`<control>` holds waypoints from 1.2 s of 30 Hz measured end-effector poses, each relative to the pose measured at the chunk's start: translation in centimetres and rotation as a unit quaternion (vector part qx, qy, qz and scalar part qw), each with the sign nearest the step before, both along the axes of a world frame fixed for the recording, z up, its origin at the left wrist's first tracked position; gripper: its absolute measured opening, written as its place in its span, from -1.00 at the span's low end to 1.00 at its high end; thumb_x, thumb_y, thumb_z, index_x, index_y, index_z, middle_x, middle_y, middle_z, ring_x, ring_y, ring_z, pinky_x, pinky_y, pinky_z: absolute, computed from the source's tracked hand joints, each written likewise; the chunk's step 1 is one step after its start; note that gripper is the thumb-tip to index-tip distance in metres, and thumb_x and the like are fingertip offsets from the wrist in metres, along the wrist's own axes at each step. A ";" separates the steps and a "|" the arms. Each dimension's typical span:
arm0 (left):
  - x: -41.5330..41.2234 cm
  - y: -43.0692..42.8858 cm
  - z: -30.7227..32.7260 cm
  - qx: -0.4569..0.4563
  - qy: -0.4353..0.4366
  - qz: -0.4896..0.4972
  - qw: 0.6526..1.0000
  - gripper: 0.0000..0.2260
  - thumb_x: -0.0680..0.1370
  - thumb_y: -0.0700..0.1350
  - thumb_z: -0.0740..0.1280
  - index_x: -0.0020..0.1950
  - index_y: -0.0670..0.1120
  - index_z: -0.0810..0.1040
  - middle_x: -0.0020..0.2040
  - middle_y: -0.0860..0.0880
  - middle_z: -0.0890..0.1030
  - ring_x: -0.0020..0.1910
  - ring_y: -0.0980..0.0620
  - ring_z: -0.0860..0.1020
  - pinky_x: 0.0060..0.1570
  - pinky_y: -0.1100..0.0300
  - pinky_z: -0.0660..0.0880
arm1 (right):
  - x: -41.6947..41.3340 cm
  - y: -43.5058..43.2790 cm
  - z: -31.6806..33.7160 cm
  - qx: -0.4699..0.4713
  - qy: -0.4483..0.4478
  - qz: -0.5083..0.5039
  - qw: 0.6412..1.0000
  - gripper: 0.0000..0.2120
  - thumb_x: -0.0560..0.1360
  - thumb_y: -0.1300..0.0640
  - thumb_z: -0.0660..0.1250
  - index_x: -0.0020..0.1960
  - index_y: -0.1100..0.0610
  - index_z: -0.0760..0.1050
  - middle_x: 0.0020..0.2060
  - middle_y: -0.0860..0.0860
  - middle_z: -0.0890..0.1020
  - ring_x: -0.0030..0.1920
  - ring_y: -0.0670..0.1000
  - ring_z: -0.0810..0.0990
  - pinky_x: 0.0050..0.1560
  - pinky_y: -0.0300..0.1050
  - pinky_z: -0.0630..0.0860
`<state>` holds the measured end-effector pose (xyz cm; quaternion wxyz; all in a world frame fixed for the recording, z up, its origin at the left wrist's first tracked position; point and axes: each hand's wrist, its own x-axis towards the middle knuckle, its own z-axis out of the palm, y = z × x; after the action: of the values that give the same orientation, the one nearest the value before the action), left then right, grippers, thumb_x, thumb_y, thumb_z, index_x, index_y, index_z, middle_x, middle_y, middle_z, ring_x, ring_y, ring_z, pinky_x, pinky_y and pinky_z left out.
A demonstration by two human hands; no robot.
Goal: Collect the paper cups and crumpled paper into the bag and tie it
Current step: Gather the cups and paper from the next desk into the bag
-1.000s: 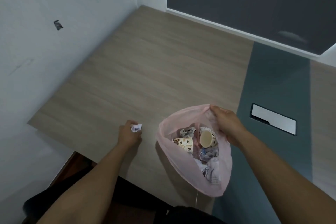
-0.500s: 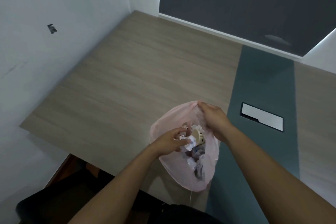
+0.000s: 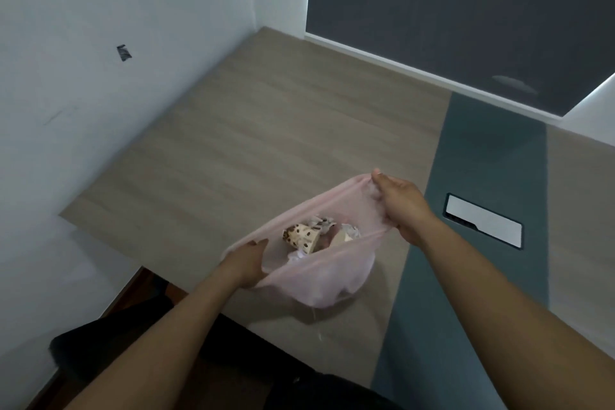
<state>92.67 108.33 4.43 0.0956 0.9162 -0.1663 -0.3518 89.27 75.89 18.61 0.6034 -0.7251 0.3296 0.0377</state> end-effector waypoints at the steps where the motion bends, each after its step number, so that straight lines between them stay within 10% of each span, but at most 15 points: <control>1: 0.7 0.9 0.9 0.006 -0.020 -0.002 1.000 -0.14 0.63 0.21 0.41 0.77 -0.10 0.07 0.70 -0.17 0.29 0.65 -0.15 0.33 0.58 0.02 0.32 | 0.2 0.1 0.2 -0.003 -0.003 0.003 1.000 -0.63 0.72 -0.20 0.31 0.04 0.03 0.75 -0.11 0.06 0.76 -0.13 0.11 0.69 -0.10 -0.06 0.55; 14: 2.4 8.3 6.5 -0.083 -0.125 0.047 0.988 -0.42 0.67 0.03 0.42 0.65 -0.14 0.40 0.61 -0.13 0.46 0.58 -0.09 0.42 0.53 0.15 0.27 | 0.8 3.3 -0.9 0.014 -0.027 0.042 0.999 -0.69 0.69 -0.10 0.40 -0.03 0.10 0.76 -0.05 0.02 0.77 -0.10 0.02 0.66 0.01 0.05 0.64; 22: -4.6 11.0 6.1 -0.188 -0.150 0.094 0.966 -0.66 0.66 -0.10 0.44 0.44 -0.03 0.62 0.32 0.00 0.62 0.22 0.01 0.63 0.26 0.04 0.56 | -5.7 3.3 -3.7 -0.011 0.005 0.048 0.999 -0.81 0.64 -0.06 0.40 0.03 0.01 0.73 0.06 -0.04 0.76 0.20 0.14 0.71 0.36 0.27 0.63; 36: -21.9 18.9 7.5 -0.035 -0.111 0.098 0.988 -0.57 0.69 -0.24 0.25 0.58 -0.05 0.49 0.45 -0.03 0.51 0.44 -0.02 0.49 0.44 0.18 0.39 | -24.0 11.0 -6.0 -0.005 0.045 0.199 0.979 -0.60 0.67 -0.16 0.39 0.44 -0.01 0.60 0.34 -0.04 0.65 0.32 0.00 0.63 0.46 0.14 0.55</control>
<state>70.81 127.21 11.96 0.1425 0.9577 -0.0976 -0.2304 65.27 86.85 12.59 0.5645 -0.7769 0.2057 0.1881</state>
